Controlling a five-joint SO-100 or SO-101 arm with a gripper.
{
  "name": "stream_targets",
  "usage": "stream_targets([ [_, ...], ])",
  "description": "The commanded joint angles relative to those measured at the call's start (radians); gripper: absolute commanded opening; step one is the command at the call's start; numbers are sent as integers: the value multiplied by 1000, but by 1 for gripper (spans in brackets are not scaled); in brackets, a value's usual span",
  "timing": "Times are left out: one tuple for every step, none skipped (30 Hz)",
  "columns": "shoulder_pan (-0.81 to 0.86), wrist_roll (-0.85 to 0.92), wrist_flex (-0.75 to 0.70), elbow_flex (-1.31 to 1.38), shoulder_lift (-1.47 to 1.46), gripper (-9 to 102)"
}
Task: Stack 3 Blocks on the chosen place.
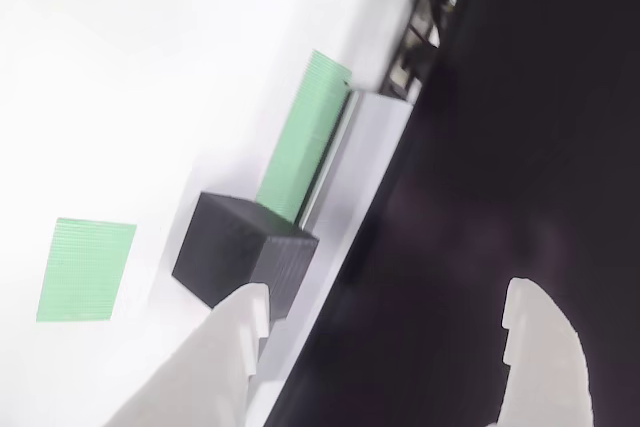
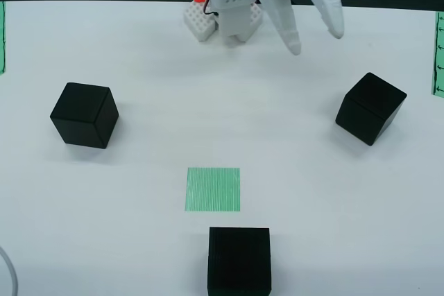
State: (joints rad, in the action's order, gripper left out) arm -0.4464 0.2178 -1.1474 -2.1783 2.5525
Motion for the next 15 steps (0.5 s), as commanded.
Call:
stream_targets([
  [-60, 37, -132, 178, -137, 29],
  [-75, 48, -175, 232, -187, 29],
  [-94, 72, -225, 285, -241, 30],
  [-112, 101, -273, 330, -293, 30],
  [-120, 112, -313, 370, -341, 30],
  [-123, 123, -347, 405, -387, 30],
  [-123, 140, -370, 426, -425, 30],
  [-120, 143, -376, 437, -460, 30],
  [-118, 147, -379, 439, -489, 30],
  [-117, 163, -385, 437, -517, 30],
  [-117, 166, -393, 434, -538, 31],
  [-118, 166, -397, 430, -555, 32],
  [-121, 172, -405, 423, -568, 34],
  [-124, 172, -407, 422, -577, 34],
  [-127, 175, -416, 425, -589, 34],
])
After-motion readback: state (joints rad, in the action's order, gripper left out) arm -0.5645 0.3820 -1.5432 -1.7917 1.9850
